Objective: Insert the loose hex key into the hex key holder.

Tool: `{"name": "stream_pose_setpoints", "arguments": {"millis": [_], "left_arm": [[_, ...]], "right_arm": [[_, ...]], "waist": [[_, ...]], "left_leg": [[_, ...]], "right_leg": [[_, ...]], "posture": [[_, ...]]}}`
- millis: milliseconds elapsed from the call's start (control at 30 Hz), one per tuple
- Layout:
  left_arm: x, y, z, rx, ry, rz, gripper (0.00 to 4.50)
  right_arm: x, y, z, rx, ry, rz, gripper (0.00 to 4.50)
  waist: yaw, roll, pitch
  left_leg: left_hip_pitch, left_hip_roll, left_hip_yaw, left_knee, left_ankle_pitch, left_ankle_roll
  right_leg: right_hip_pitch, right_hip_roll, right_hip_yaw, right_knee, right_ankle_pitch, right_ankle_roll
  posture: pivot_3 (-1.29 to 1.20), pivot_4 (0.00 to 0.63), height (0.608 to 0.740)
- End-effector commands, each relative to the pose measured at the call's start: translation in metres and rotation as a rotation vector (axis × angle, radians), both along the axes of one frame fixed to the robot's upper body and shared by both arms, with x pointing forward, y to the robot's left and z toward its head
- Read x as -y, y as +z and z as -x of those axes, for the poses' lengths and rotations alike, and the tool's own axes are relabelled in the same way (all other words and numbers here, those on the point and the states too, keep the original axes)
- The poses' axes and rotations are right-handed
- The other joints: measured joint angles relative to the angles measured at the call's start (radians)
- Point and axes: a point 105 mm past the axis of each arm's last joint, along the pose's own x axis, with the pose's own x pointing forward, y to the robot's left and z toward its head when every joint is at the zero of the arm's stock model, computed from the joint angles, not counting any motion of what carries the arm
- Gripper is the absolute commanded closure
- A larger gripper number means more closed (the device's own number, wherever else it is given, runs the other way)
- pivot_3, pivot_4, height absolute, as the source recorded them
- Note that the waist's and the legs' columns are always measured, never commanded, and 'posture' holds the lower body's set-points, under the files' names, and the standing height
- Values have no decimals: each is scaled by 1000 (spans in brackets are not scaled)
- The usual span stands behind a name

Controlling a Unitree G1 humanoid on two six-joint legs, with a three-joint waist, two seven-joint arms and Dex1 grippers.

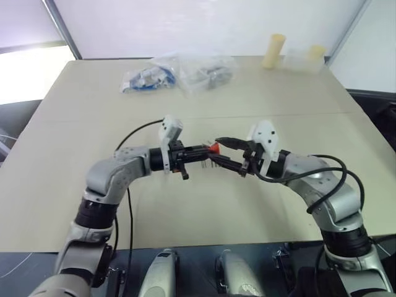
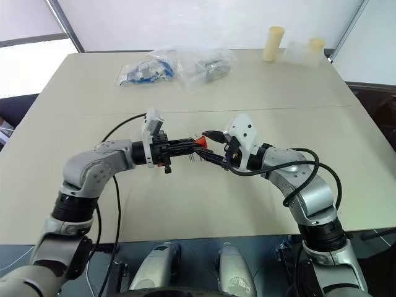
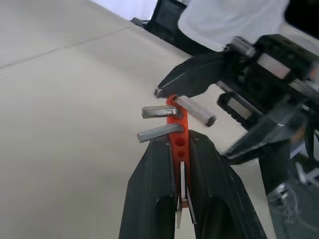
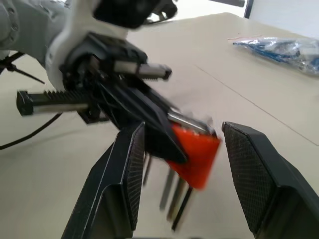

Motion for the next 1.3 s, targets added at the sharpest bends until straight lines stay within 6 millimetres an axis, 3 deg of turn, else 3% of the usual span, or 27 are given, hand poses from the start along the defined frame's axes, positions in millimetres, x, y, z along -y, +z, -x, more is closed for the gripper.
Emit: {"name": "stream_pose_setpoints", "arguments": {"millis": [33, 300, 433, 567, 867, 1000, 1067, 1233, 1300], "left_arm": [[-5, -5, -6, -48, 23, 10, 4500], [-2, -14, -3, -92, -2, -10, 4500], [-2, -29, -12, -140, 48, -60, 4500], [-4, -52, -24, -193, 123, -162, 4500], [-15, -66, -36, -380, 227, -151, 4500], [-24, -64, -43, -375, 285, -142, 2833], [-30, -61, -46, -377, 313, -125, 2401], [-45, -53, -53, -347, 371, -107, 36], [-54, -46, -57, -315, 399, -98, 36]], "right_arm": [[15, 23, 4, 93, 17, 62, 1993], [50, 56, 11, 123, 7, 166, 1993], [48, 66, 7, 151, -10, 146, 1993], [44, 62, 6, 147, -7, 152, 1993], [38, 57, 5, 144, 5, 154, 1993], [33, 55, 5, 141, 19, 150, 1926], [32, 54, 5, 140, 24, 150, 1926], [31, 53, 5, 138, 34, 154, 1926], [31, 53, 5, 137, 38, 157, 1926]], "waist": [[0, 0, 0], [-3, 0, 0], [-2, 0, 0], [0, 0, 0], [-6, -1, 0], [-4, 0, 0], [-4, 0, 0], [-5, 0, 0], [-7, 0, 0]], "left_leg": [[0, 0, 0, 0, 0, 0], [-1, 0, -1, -1, 0, 0], [0, 0, -1, -1, 0, 0], [0, 0, -1, 0, 0, 0], [0, 0, -1, 0, 0, 0], [1, 0, -2, 0, 0, 0], [1, 0, -2, 0, 0, 0], [2, 0, -2, 0, 0, 0], [2, 0, -2, 0, 0, 0]], "right_leg": [[0, 0, 0, 0, 0, 0], [0, 0, -1, -2, 0, 0], [0, 0, -1, -1, 0, 0], [1, 0, -1, -2, 0, 0], [2, 0, -1, -1, 0, 0], [1, 1, -1, -1, 0, 0], [2, 0, -1, -1, 0, 0], [2, 0, -1, -1, 0, 0], [2, 0, -1, -1, 0, 0]], "posture": [[0, 150, 740], [0, 150, 740], [0, 150, 740], [0, 150, 740], [0, 150, 740], [0, 150, 740], [0, 150, 740], [0, 150, 740], [0, 150, 740]]}}
